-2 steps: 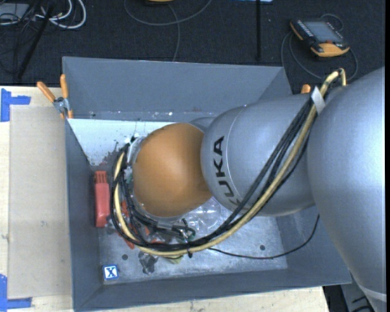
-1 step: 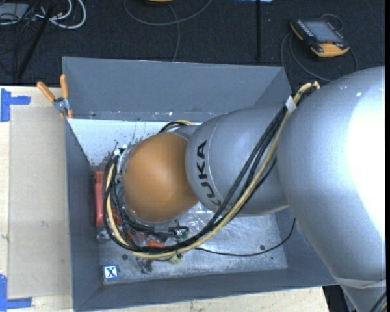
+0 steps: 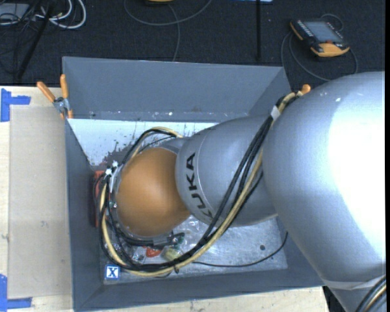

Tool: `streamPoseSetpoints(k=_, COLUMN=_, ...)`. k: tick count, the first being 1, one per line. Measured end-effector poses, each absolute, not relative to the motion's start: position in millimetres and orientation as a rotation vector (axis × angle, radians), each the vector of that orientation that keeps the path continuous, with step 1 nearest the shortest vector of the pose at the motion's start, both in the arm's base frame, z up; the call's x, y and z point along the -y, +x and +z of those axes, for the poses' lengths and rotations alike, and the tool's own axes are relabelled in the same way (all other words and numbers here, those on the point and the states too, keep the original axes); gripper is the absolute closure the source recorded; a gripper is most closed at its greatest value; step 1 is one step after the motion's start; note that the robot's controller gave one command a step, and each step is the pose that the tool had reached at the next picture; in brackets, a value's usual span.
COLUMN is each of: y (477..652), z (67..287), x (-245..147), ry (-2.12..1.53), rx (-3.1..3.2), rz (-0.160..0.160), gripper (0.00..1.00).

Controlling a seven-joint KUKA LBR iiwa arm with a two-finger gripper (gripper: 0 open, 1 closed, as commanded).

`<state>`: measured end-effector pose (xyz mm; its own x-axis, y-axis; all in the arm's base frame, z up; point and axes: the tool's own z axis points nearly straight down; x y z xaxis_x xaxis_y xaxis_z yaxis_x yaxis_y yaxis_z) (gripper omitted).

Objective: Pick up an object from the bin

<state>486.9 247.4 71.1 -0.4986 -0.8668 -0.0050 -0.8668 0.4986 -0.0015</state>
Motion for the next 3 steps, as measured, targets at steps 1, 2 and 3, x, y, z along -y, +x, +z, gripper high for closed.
streamPoseSetpoints(k=1, y=486.9, z=71.1, x=-247.4, ry=-1.569, rx=-2.716, rz=0.002, gripper=1.00)
streamPoseSetpoints(k=2, y=497.3, z=116.5, x=-245.2, ry=-1.553, rx=-2.736, rz=0.003, gripper=1.00)
streamPoseSetpoints(k=3, y=476.5, z=136.7, x=-243.8, ry=-1.513, rx=-2.757, rz=0.002, gripper=0.00)
